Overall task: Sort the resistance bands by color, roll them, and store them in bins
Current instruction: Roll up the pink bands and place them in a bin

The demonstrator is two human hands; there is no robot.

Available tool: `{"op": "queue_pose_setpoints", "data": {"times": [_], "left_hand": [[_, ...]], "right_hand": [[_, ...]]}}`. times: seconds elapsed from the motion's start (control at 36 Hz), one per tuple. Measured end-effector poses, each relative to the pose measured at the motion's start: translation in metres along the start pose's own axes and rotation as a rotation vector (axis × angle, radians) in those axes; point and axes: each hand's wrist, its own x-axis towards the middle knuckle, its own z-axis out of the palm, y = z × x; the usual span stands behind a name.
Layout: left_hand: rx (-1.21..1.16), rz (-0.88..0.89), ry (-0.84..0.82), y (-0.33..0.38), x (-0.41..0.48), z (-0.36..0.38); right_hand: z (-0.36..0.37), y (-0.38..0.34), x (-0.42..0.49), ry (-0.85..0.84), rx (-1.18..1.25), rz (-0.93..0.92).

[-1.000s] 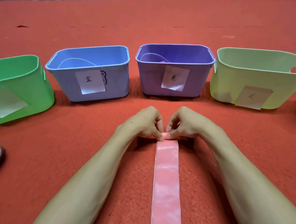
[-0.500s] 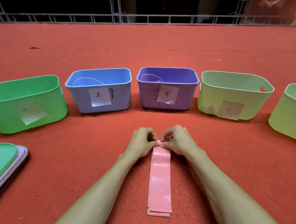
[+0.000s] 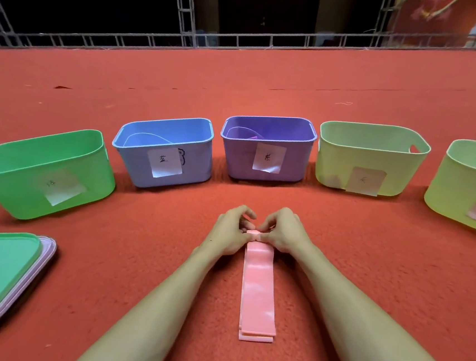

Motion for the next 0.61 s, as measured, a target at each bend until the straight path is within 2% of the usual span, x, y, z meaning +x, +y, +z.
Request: {"op": "queue_pose_setpoints", "data": {"times": [0.22, 0.36, 0.61], "left_hand": [[0.052, -0.068, 0.009, -0.006, -0.002, -0.002], [-0.027, -0.115, -0.049, -0.009, -0.003, -0.002], [0.029, -0.094, 0.006, -0.005, -0.004, 0.0]], "right_hand": [[0.0, 0.001, -0.002, -0.028, 0.013, -0.002], [0.0, 0.001, -0.006, -0.031, 0.023, -0.016], [-0.005, 0.003, -0.014, -0.05, 0.057, -0.024]]}}
